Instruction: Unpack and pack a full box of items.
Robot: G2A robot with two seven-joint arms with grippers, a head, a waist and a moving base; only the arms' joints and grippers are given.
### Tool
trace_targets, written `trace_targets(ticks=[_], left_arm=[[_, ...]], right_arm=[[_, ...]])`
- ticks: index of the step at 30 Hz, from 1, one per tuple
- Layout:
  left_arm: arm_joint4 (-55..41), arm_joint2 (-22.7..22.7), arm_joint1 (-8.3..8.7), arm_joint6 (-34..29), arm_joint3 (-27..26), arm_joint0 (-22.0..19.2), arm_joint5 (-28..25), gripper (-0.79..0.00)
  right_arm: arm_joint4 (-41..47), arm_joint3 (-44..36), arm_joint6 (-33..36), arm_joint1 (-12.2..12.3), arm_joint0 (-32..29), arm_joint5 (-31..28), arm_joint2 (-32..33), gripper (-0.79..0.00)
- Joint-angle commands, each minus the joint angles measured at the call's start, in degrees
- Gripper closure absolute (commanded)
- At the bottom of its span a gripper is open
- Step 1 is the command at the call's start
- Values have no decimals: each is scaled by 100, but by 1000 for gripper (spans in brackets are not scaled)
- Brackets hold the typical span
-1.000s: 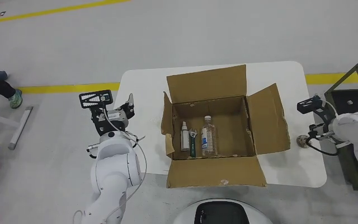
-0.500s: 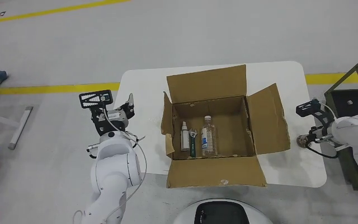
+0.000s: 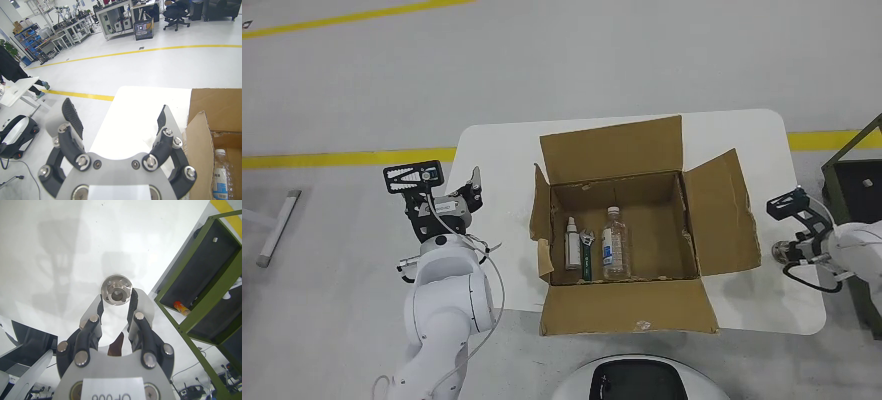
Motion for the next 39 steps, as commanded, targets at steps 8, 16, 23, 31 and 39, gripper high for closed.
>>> trace_targets(ticks=[8,16,23,31,39], left_arm=[[0,0,0,0,0,0,0,-785],[0,0,0,0,0,0,0,-785],[0,0,0,0,0,0,0,-785],[0,0,0,0,0,0,0,-785],[0,0,0,0,0,0,0,-785]], right_arm=[[-117,40,-144,-1,-60,26,-62,-329],[-216,150,-209,-14,26,49,-191,-336],[-275,238,-225,-32,108,71,-328,-342],[-301,336,-245,-51,159,95,-438,-320],[-295,331,-268,-61,192,144,-455,-311]])
